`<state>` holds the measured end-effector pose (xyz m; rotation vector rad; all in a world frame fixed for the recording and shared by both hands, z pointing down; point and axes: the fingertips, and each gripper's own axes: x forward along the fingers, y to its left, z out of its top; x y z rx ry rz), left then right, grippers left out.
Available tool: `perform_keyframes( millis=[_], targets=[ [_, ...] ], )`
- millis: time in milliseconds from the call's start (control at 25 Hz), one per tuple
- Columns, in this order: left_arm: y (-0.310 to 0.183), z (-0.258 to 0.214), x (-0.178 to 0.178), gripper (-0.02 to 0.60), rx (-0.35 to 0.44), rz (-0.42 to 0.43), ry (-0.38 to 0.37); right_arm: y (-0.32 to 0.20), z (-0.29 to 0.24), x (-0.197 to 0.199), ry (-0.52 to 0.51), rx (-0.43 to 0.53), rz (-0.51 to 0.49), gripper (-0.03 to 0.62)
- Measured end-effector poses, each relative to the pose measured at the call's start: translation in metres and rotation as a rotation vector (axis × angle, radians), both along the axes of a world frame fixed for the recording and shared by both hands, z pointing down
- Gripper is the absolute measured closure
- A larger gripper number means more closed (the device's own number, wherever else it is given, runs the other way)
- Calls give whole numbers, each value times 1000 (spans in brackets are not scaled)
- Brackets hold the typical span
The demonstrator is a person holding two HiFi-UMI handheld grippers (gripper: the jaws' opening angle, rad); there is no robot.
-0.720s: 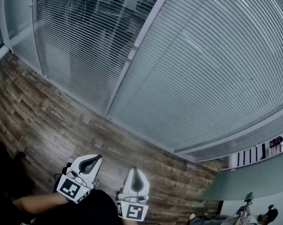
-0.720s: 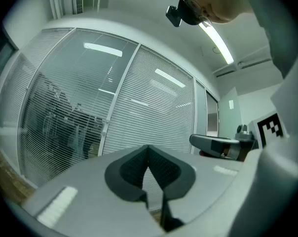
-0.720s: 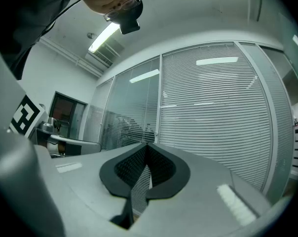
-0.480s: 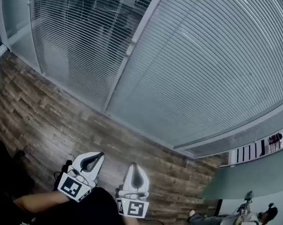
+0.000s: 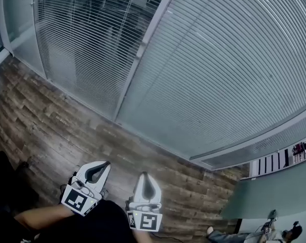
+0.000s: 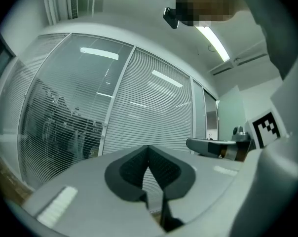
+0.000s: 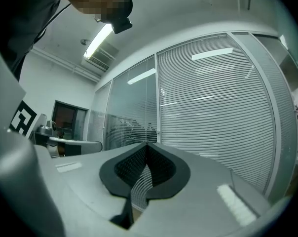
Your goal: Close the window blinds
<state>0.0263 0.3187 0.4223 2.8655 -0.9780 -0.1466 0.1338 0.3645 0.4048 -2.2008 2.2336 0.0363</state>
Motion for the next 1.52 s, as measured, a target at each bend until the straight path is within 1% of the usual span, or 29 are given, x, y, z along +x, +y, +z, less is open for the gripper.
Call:
perform_keyframes(
  millis=[80,160,280,320,440,520,680,840,960,1080,1240,1400,1520],
  targets=[
    [1,-2,5,580,12,6,-4,-1,2,5,9,-12,20,592],
    [0,-1,8,580,8,7,-5,-3,3,7,15,-5,15,592],
    [1,2,7,580,9,-4,-4,1,1,-5,99,22,-26,592],
    [3,4,5,580,9,-11,-2,3,1,-11,112,28,-34,592],
    [6,13,0,580,-21,-22,5,5,4,-19,82,35,-53,592],
    [2,20,1,581,-46,-20,-3,-1,11,-17,76,18,-58,592],
    [-20,21,8,580,-52,-30,-5,-21,24,3,99,-51,-36,592],
    [-39,25,8,580,-57,-23,-2,-38,27,3,115,-66,-26,592],
    [-62,28,17,580,-63,10,1,-64,29,10,125,-94,-2,592],
    [-91,23,27,580,-48,28,10,-92,30,19,143,-103,10,592],
    [-140,24,25,581,-84,27,20,-138,31,32,131,-121,93,592],
    [-193,17,24,580,-98,23,27,-185,24,39,139,-143,107,592],
    [-235,14,22,580,-105,9,28,-223,21,42,125,-150,126,592]
  ],
)
